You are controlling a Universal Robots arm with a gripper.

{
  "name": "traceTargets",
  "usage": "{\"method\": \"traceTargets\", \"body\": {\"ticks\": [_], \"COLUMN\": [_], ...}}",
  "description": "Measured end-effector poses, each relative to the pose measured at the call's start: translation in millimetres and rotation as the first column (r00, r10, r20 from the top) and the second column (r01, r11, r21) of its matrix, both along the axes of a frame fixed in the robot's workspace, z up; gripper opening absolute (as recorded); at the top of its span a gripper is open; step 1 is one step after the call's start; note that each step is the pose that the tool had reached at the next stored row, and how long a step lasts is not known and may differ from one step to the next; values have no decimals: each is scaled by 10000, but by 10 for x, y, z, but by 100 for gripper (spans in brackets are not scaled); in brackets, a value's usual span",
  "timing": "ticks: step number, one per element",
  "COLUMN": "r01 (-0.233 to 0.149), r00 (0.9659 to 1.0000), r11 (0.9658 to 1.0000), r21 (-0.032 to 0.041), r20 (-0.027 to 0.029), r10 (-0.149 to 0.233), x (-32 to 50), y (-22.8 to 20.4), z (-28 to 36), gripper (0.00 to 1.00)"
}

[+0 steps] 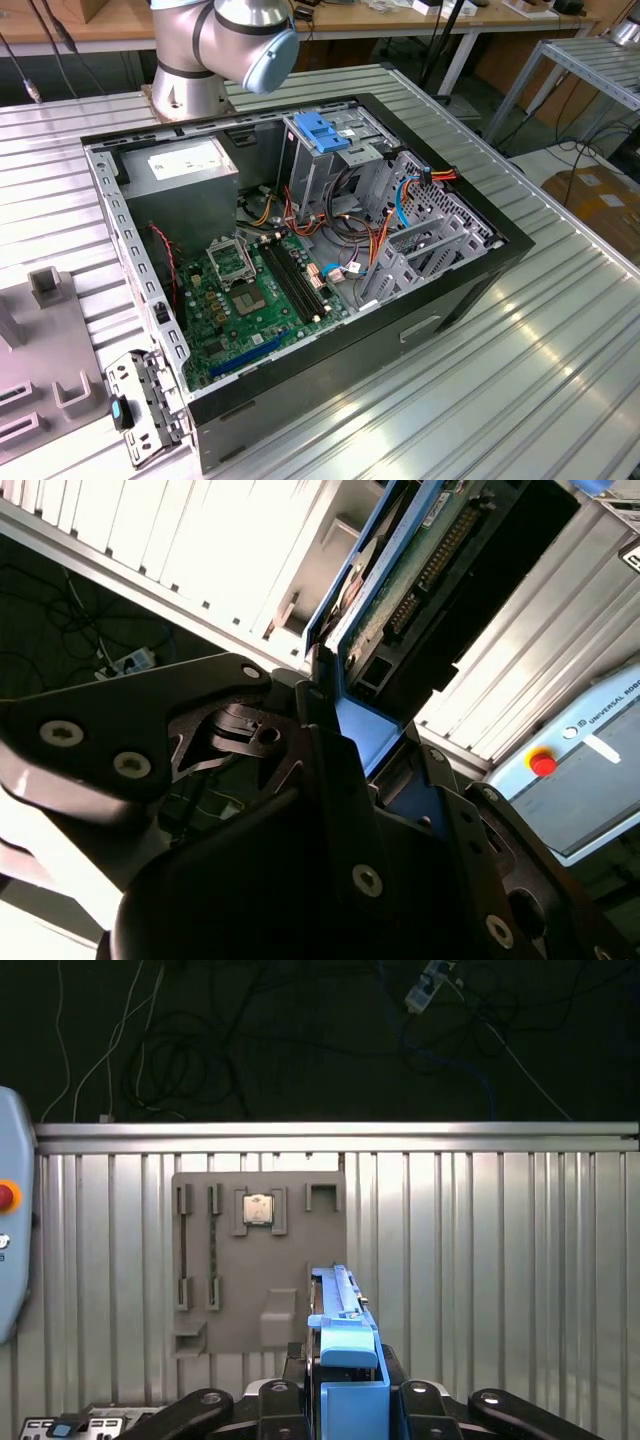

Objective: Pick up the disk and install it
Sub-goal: 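Pick up the disk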

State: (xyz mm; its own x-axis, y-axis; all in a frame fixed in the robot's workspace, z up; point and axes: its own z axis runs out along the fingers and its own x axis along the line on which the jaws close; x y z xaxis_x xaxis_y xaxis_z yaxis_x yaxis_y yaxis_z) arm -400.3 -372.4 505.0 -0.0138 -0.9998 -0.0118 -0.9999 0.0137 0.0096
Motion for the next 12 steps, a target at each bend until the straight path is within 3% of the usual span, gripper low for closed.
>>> {"method": "traceTargets", "body": {"ticks": [5,12], "r01": [-1,0], "r00": [10000,10000], "r11": [10000,10000], "r21": [0,0], "r20": [1,1], "r10": [1,0], "x": [60,206], "y": [-28,-43], "z": [0,-1], "gripper": [37,37]}}
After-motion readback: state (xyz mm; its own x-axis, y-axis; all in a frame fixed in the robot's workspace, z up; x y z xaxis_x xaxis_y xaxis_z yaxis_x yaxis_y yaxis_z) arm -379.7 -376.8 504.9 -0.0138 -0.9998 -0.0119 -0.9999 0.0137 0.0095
